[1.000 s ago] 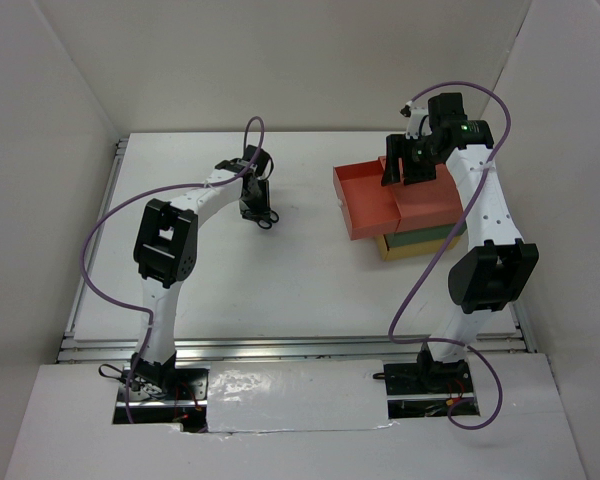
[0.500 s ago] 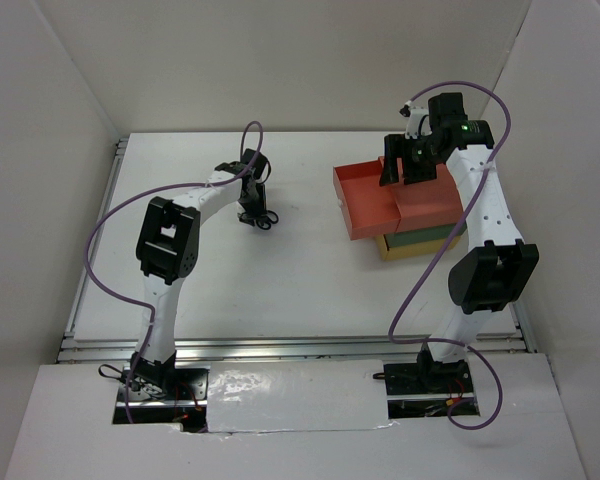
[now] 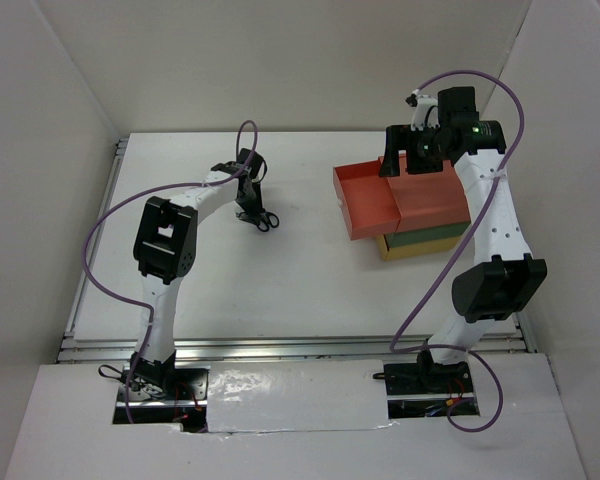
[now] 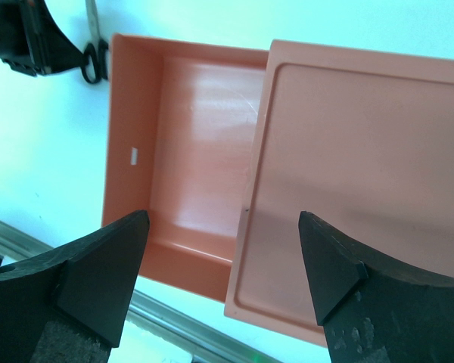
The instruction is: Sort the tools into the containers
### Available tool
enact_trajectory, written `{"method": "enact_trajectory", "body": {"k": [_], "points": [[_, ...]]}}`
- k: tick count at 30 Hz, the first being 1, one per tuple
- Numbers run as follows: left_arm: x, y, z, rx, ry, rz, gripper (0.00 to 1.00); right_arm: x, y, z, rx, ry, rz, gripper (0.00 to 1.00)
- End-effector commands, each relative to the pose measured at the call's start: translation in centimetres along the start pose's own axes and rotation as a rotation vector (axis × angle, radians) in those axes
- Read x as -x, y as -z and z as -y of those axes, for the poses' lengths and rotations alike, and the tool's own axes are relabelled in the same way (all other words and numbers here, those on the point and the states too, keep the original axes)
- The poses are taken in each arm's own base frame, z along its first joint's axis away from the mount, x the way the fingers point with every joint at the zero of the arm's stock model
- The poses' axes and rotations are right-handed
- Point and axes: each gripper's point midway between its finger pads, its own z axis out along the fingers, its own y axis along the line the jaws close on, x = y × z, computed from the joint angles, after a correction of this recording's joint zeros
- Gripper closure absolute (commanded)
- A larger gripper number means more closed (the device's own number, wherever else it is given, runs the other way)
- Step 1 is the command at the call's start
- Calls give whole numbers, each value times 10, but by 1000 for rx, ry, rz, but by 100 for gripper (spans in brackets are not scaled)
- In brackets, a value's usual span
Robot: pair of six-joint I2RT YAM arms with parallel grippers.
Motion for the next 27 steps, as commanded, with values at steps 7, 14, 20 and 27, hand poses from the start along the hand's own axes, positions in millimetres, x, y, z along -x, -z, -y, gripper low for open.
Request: {"method": "enact_trajectory", "body": {"k": [7,14,20,27], "points": [[52,106,15,-163,-6,208,100,56,73,-41,81,103,325,11],[59,191,38,-310,-56,386,100,69,98,-97,328,98,420,9],[54,267,68,-436,-160,557,100,64,79,-166,573,73,302,6],[37,307,87,-520,-226,618,100,51,24,-214,651,45,158,12]]}}
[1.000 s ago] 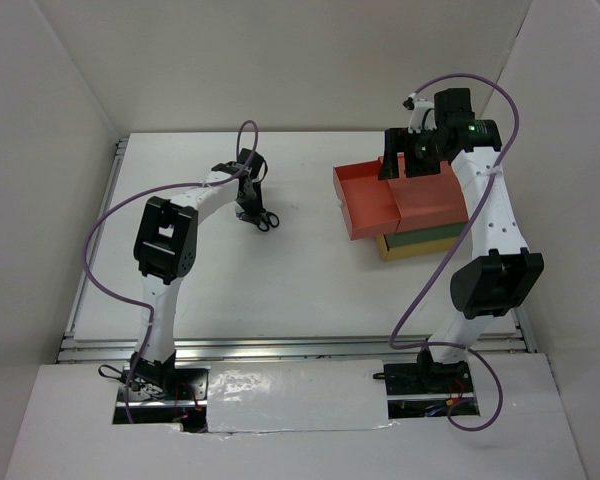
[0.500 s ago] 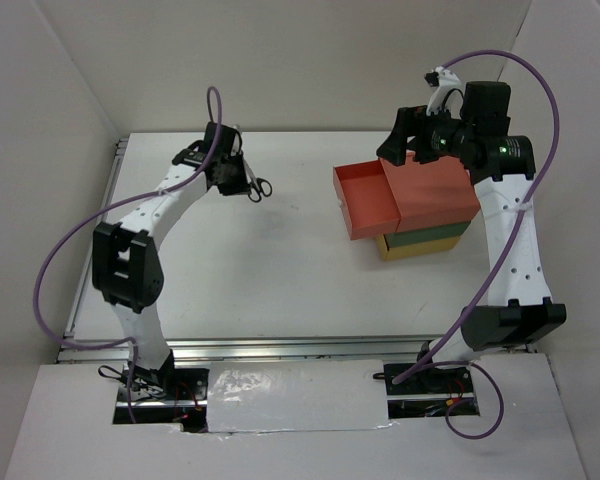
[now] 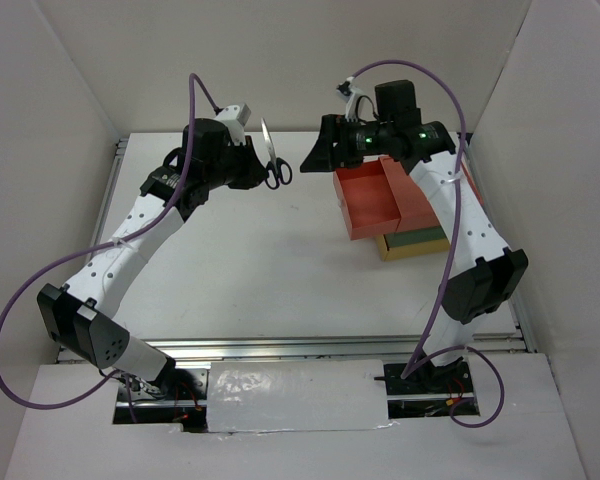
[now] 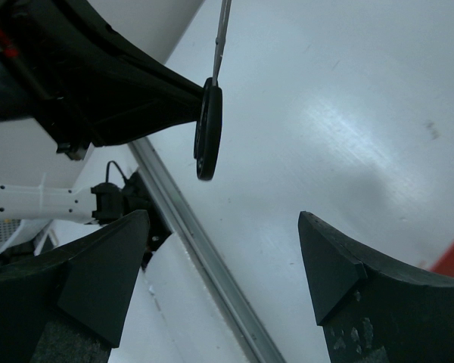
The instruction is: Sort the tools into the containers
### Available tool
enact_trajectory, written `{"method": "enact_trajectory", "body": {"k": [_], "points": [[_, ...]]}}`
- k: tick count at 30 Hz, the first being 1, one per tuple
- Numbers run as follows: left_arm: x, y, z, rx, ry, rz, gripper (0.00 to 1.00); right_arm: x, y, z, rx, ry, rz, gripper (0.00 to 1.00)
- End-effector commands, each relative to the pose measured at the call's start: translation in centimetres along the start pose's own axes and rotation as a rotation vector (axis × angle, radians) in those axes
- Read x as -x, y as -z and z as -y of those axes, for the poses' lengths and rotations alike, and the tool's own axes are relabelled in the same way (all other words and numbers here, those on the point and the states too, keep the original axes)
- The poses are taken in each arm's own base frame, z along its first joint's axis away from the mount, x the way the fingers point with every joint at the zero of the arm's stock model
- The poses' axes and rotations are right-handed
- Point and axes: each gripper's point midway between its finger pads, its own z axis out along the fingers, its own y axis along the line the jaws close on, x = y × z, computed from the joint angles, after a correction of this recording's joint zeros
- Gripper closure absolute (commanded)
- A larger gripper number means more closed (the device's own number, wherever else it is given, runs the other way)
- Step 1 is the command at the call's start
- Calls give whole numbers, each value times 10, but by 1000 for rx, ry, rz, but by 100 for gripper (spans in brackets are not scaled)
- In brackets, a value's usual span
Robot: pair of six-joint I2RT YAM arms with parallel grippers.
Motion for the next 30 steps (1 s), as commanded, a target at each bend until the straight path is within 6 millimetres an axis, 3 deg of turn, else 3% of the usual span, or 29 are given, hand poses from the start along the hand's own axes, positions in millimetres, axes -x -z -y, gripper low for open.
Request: {"method": "enact_trajectory", "body": {"k": [1,6,16,19,24,25,27,28,30], "points": [[12,12,19,-67,-44,55,100,8,-15,-24,61,14,16,13],[5,14,35,-120,-49,36,100,-7,-37,-31,91,10,-38,22],[-5,15,57,-181,-57,11,100,-9,-60,-30,104,5,-63,40],[-4,16,58,-187,-56,11,100,-12,-62,-29,104,-1,-69,54],[-4,15,57,-175,-50,16,98,-13,-57,-30,95,0,-66,92],[-3,14,55,-170,-47,18,78,-12,-53,-33,90,3,-58,100],[-2,14,51,-145,-39,22,56,-7,-40,-38,80,19,-32,100],[-1,13,48,-135,-38,24,36,-6,-35,-36,73,22,-25,100],[2,15,41,-110,-36,35,18,0,-16,-34,49,28,8,100]]}}
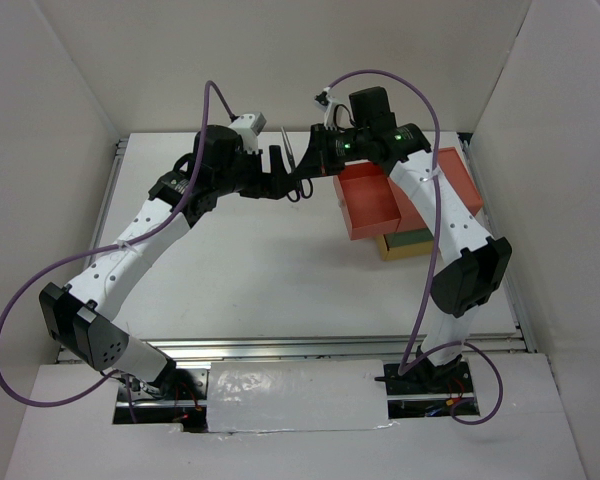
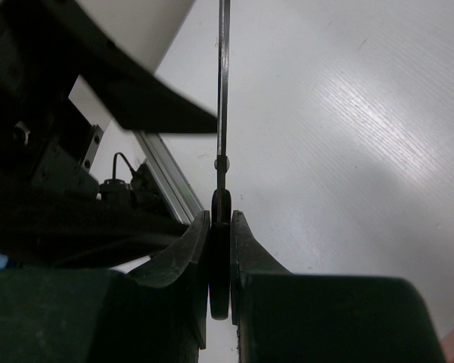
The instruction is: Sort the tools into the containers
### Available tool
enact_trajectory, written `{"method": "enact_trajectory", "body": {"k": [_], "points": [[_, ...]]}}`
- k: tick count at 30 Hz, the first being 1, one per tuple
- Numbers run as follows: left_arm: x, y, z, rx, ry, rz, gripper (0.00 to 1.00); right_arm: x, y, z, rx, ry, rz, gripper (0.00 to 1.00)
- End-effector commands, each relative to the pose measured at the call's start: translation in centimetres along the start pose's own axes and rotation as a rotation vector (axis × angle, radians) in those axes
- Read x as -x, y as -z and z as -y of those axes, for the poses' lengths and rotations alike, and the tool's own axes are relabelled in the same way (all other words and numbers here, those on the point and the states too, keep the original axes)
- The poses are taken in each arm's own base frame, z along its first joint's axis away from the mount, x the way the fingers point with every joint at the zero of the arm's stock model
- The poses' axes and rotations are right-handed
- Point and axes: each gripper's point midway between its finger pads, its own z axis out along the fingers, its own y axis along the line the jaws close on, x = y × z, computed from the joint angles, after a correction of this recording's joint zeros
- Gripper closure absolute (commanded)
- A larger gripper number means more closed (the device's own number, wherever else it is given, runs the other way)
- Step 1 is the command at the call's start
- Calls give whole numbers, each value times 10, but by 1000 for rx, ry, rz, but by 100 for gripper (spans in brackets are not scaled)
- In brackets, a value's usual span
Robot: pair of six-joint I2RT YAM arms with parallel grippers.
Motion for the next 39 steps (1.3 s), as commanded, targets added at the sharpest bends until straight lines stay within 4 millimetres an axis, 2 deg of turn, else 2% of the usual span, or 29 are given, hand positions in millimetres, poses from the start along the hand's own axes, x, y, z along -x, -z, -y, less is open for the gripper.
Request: {"method": "enact_trajectory", "body": {"k": [1,2,3,4,5,6,7,8,9,10,12,16,19,20,23,27,34,39], "points": [[28,14,-3,14,-1,100,1,20,52,-27,-6,92,119,100],[30,16,-9,29,-7,105,1,17,57,-19,-31,80,119,100],[36,18,-21,67,1,124,1,19,77,-9,-94,86,151,100],[39,21,-28,93,6,137,1,8,80,7,-145,58,140,100],[43,24,-37,130,7,151,1,5,100,7,-188,63,175,100],[45,25,-43,145,7,159,1,0,108,18,-232,68,178,100],[46,27,-52,168,9,163,1,-12,115,43,-329,46,169,100],[46,29,-57,185,1,172,1,-18,126,47,-378,68,176,100],[46,30,-59,186,-1,177,1,-23,129,52,-415,68,174,100],[48,31,-62,192,0,182,1,-31,132,69,-496,49,162,100],[48,30,-63,195,5,181,1,-35,137,77,-540,33,168,100],[49,28,-63,195,20,179,1,-32,135,92,-587,-4,173,100],[48,27,-64,196,23,175,1,-30,129,112,-635,-78,167,100],[48,27,-65,199,25,178,1,-31,126,125,-670,-112,155,100],[47,28,-71,228,32,187,1,-33,120,141,-715,-201,156,100],[41,25,-76,228,30,170,1,-34,110,145,-691,-236,138,100],[34,17,-74,147,50,127,1,-50,92,148,-614,-312,70,99],[32,11,-82,141,100,112,1,-56,90,151,-587,-366,52,98]]}}
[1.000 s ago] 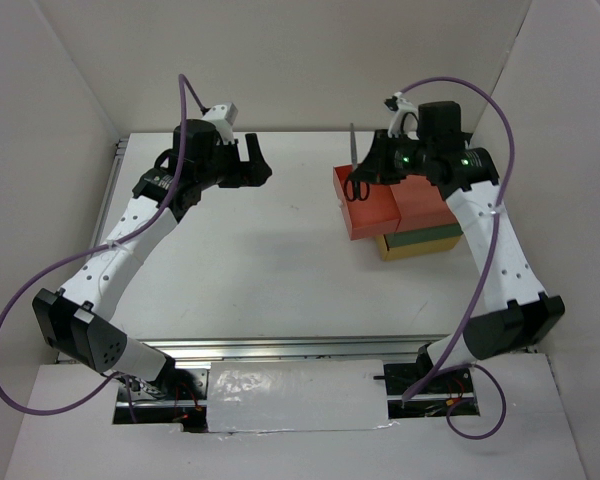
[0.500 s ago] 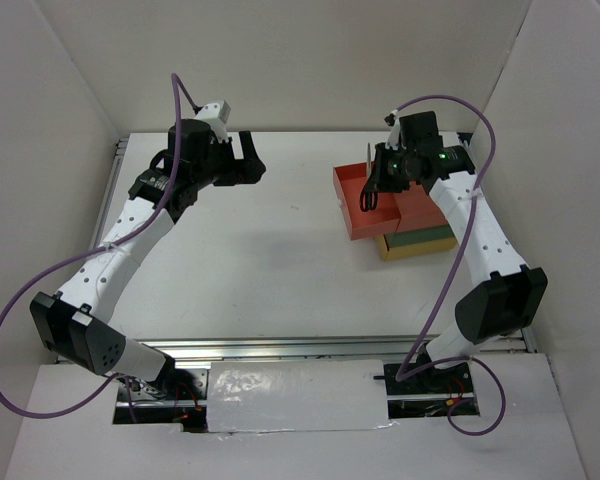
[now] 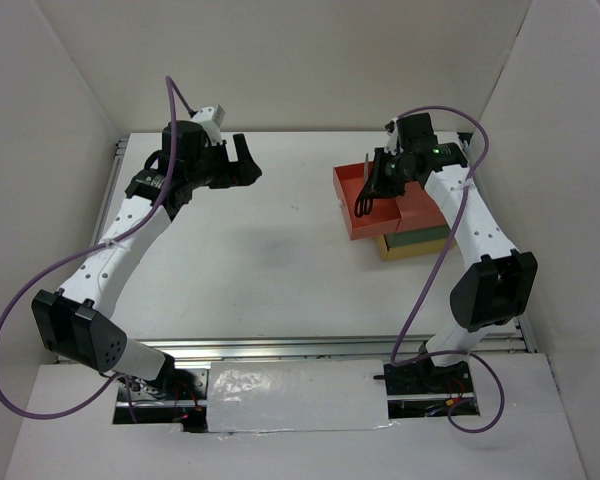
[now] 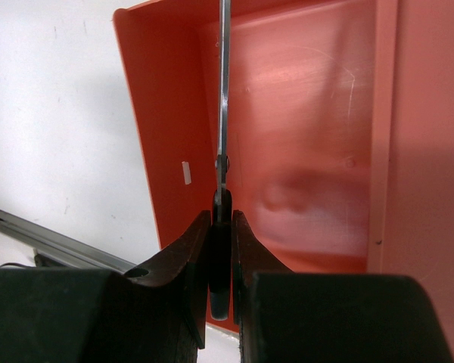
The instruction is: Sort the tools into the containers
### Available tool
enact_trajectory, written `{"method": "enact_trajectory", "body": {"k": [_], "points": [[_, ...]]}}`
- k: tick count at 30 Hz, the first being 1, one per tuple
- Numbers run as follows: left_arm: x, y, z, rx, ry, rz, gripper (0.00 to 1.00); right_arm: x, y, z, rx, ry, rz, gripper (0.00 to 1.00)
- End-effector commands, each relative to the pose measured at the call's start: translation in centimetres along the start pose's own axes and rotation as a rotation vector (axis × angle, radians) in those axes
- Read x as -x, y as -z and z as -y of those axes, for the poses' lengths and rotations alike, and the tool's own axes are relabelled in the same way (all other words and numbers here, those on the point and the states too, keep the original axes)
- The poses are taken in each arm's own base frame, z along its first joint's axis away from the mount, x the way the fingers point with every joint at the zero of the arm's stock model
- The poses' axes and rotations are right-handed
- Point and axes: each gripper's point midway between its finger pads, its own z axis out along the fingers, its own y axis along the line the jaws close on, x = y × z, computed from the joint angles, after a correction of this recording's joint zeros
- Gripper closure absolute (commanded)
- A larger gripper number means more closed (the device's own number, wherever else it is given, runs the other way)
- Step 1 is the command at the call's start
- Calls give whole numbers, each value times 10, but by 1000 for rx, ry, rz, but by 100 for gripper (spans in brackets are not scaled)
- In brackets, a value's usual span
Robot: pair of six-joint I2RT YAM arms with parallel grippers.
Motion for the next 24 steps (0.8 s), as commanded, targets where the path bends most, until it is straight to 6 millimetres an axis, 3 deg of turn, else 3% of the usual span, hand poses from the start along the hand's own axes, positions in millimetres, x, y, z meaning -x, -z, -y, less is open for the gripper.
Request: {"method": "enact_trajectory", "body": {"k": [1,20,23,24], "points": [[9,-6,5,-48,32,21,1,5,6,-4,36,-42,0,96],[19,-15,5,-71,55,11,1,-8,15,-1,46,-126,-8,87],[20,-18,4,-68,62,6,1,-6,18,0,40,-128,4,73],[19,-20,4,-71,59,0,1,-5,19,0,41,-125,9,61]]}}
